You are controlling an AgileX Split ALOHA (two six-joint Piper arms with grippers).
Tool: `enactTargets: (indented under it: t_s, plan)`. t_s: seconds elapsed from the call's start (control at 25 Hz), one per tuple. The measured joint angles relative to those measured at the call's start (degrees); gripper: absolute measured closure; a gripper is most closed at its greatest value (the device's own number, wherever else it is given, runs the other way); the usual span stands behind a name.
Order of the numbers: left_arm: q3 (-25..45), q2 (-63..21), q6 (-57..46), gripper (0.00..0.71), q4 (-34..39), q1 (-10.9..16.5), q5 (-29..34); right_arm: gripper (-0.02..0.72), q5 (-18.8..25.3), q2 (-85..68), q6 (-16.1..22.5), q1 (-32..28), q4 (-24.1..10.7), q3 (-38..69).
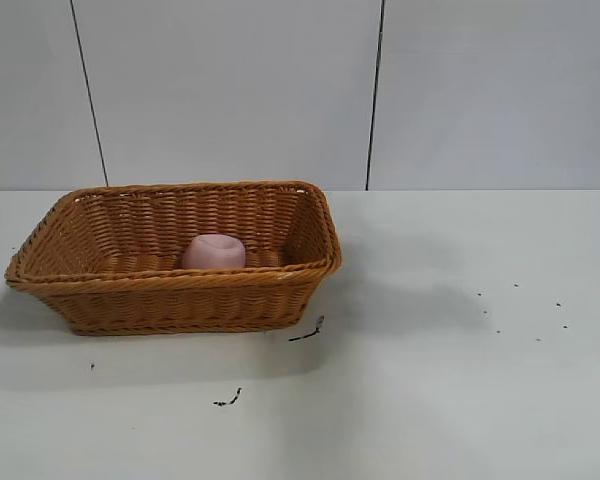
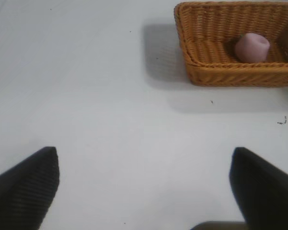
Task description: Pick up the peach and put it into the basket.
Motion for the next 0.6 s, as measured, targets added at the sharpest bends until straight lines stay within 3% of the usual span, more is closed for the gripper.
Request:
enactTargets:
  t_s: [0.08,0.24,0.6]
  plan:
    - [0.00,0.00,0.00,0.017,0.00,0.00,0.00,0.008,-2.68,-8.90,0.00,0.00,0.00,5.72]
    - [0.00,0.00,0.00,0.017,0.00,0.00,0.00,0.008,-3.91,-24.10,0.00,0.00,0.00,13.62]
    - [0.00,0.00,0.00,0.017,0.00,0.00,0.00,0.008,-6.41,-45.10,0.00,0.00,-0.16,15.19]
